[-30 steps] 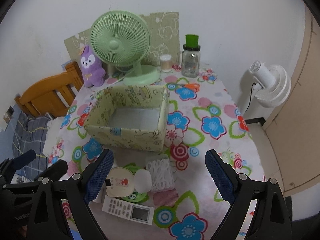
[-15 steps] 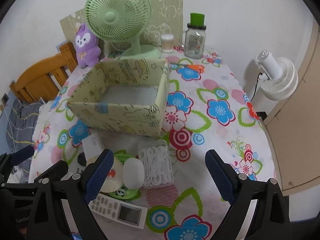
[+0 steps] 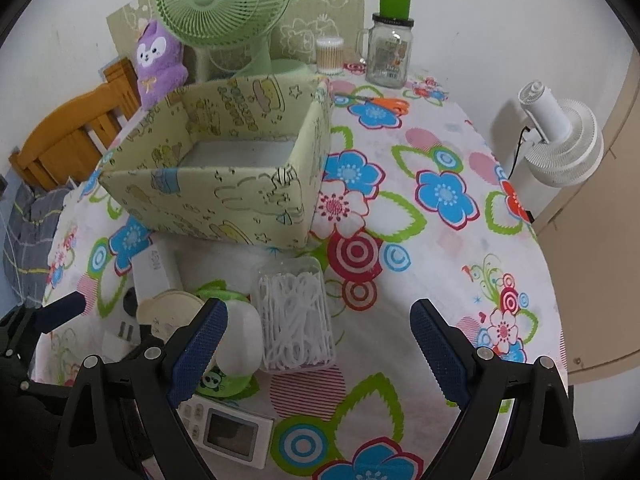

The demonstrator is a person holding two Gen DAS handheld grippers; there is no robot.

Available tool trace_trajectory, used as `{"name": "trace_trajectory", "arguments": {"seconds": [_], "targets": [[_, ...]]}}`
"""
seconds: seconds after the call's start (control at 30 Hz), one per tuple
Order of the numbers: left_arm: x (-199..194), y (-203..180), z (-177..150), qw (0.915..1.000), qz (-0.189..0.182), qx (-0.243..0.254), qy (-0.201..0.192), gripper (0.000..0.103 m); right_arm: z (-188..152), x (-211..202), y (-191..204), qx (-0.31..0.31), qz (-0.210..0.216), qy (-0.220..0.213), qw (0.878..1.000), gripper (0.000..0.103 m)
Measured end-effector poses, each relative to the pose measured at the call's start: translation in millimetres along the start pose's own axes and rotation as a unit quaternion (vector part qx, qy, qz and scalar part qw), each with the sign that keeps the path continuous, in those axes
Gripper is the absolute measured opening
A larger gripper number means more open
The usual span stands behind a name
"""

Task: Organize rigid objects
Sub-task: 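Move both tools down toward the coaster and white puff beside the box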

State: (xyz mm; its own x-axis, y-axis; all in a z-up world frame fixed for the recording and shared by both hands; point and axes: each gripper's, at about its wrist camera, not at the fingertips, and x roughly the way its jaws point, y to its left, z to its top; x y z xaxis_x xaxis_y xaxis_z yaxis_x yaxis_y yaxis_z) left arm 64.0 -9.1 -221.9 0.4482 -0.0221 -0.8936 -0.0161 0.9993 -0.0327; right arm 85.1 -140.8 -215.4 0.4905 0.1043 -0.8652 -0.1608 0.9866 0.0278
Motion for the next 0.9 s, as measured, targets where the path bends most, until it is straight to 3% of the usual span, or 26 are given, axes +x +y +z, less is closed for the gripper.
{"name": "trace_trajectory", "arguments": {"seconds": [0.6, 0.9], "targets": [[38, -17, -8, 0.9991, -0.004, 0.016, 0.039, 0.1, -6, 22, -8, 0.007, -0.001, 0.026, 1.0, 0.094], [47, -23, -8, 0.9984, 0.023, 0.03, 0.041, 0.099, -7, 23, -5, 0.003, 0.011, 0.025, 1.0, 0.094]]}}
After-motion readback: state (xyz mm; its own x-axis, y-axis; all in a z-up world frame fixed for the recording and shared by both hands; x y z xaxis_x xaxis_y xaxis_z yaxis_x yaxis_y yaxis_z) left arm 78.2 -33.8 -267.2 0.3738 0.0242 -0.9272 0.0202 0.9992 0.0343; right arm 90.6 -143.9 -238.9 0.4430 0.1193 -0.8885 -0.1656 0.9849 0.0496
